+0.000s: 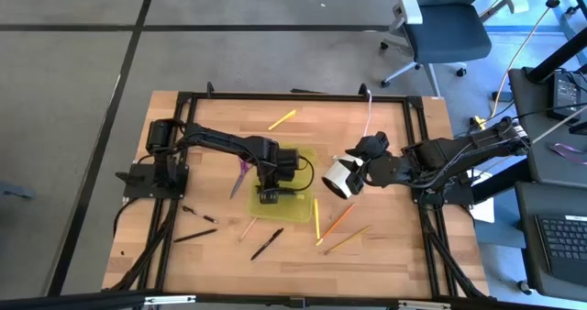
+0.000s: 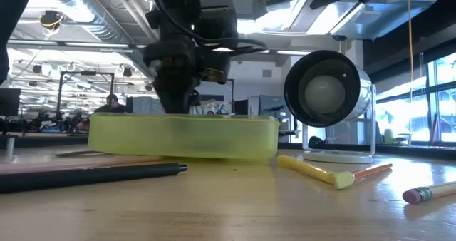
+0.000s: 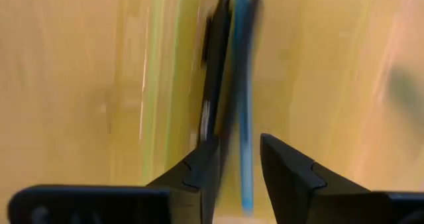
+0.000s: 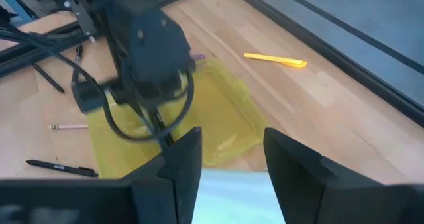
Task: Pick & place school supplies into a supply box
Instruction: Put the black pen into the yellow supply box
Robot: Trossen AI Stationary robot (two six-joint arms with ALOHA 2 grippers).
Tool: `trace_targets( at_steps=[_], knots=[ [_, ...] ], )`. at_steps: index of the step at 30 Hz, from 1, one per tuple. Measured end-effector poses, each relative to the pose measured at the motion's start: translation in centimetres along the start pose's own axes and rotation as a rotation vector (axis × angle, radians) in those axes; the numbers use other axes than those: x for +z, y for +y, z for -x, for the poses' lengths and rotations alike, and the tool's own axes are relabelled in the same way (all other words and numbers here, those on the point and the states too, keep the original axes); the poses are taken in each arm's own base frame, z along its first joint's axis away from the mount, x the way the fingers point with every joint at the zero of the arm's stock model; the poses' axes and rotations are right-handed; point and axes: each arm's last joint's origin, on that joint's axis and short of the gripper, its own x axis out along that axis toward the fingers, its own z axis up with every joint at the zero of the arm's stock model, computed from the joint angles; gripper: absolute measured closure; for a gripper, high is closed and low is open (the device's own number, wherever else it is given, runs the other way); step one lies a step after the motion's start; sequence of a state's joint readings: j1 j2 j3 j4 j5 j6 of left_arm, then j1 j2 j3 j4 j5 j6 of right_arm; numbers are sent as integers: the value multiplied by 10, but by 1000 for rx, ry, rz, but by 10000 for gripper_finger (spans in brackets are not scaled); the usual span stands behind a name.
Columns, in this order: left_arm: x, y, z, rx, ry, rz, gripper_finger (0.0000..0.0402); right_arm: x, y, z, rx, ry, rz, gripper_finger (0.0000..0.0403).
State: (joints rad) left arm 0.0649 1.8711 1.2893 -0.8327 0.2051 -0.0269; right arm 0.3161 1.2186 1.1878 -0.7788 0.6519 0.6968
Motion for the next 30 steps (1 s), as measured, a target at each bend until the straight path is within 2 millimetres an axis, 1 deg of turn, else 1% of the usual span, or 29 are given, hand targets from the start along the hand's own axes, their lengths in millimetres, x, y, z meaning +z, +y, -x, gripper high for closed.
trace_targets(
  at_steps=[3,7,9,12,15,17,20,22,26,30],
  knots=[
    [-5,0,19,7,32,15,289,-1,-1,0,-9,10,11,237],
    [-20,-5,47,11,51,18,282,-2,-2,0,-13,17,39,237],
    [-30,-10,64,30,49,27,279,-2,-2,0,-14,17,42,237],
    [-46,-18,90,108,7,39,279,-2,-2,0,-19,16,57,237],
    [-68,-26,105,141,-44,70,279,-2,-2,0,-20,16,70,237],
    [-84,-32,106,141,-49,88,278,-2,-2,0,-23,16,68,237],
    [-108,-38,100,109,-34,94,278,-1,-4,-1,-30,16,61,237],
    [-124,-43,91,92,-11,94,278,0,-5,-2,-36,16,57,237],
    [-153,-49,66,102,81,109,279,2,-7,-5,-45,18,46,237],
    [-171,-55,44,97,150,81,281,3,-10,-6,-56,17,37,237]
  ],
)
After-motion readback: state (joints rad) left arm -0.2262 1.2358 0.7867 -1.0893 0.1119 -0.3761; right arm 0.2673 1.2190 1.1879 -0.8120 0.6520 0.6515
